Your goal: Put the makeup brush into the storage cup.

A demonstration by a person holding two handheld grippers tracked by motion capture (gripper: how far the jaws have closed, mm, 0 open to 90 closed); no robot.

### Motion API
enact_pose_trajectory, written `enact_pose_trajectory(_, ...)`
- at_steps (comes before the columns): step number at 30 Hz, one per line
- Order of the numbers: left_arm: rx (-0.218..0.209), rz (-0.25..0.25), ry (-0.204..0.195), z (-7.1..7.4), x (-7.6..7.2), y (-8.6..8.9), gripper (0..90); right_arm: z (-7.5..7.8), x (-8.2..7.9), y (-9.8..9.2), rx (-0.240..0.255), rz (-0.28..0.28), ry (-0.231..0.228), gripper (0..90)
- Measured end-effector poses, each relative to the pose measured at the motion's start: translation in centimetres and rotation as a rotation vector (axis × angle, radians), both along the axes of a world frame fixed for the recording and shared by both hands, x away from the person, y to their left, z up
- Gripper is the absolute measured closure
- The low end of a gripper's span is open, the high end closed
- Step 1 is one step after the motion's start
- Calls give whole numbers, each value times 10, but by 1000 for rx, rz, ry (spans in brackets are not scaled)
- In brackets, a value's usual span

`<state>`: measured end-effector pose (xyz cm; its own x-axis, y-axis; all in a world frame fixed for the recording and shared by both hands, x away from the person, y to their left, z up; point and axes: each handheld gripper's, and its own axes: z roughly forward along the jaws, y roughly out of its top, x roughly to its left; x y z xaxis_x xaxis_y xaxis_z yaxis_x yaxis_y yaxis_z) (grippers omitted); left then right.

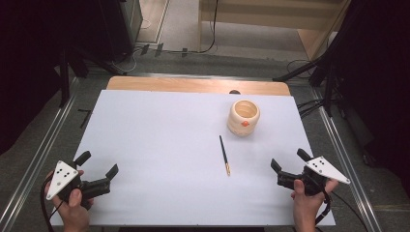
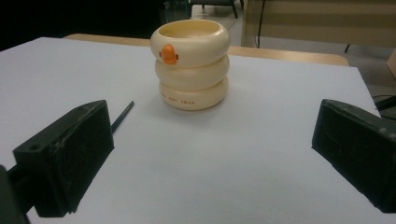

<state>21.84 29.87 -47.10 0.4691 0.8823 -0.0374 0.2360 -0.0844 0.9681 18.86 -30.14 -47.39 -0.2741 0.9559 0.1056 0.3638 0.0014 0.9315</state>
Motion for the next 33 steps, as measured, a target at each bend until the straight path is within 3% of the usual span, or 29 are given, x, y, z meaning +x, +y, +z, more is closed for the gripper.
enact_pose_trajectory(6,16,3,9,-1,0,-2,0,6,2,6,-18,26,24,0)
enact_pose_trajectory(12,35,-10,8,-1,-1,-6,0,14,12,21,-25,42,76,12)
enact_pose_trajectory(14,37,-14,7,-1,-1,-8,0,17,21,34,-52,55,118,26)
enact_pose_trajectory(17,46,-22,7,-1,-1,-10,0,20,27,43,-73,72,143,37)
enact_pose_trajectory(18,51,-22,9,-1,-1,-11,0,23,34,52,-100,88,173,46)
enact_pose_trajectory(19,54,-25,9,-1,-1,-12,0,23,34,52,-100,88,173,46)
enact_pose_trajectory(21,57,-27,13,-2,0,-13,0,27,44,65,-129,99,220,61)
enact_pose_trajectory(24,59,-31,15,-2,0,-13,0,29,51,72,-146,118,243,69)
enact_pose_trajectory(25,60,-31,15,-2,0,-13,0,31,57,80,-163,122,278,80)
enact_pose_trajectory(33,57,-36,16,-2,0,-14,0,31,81,104,-224,147,393,121)
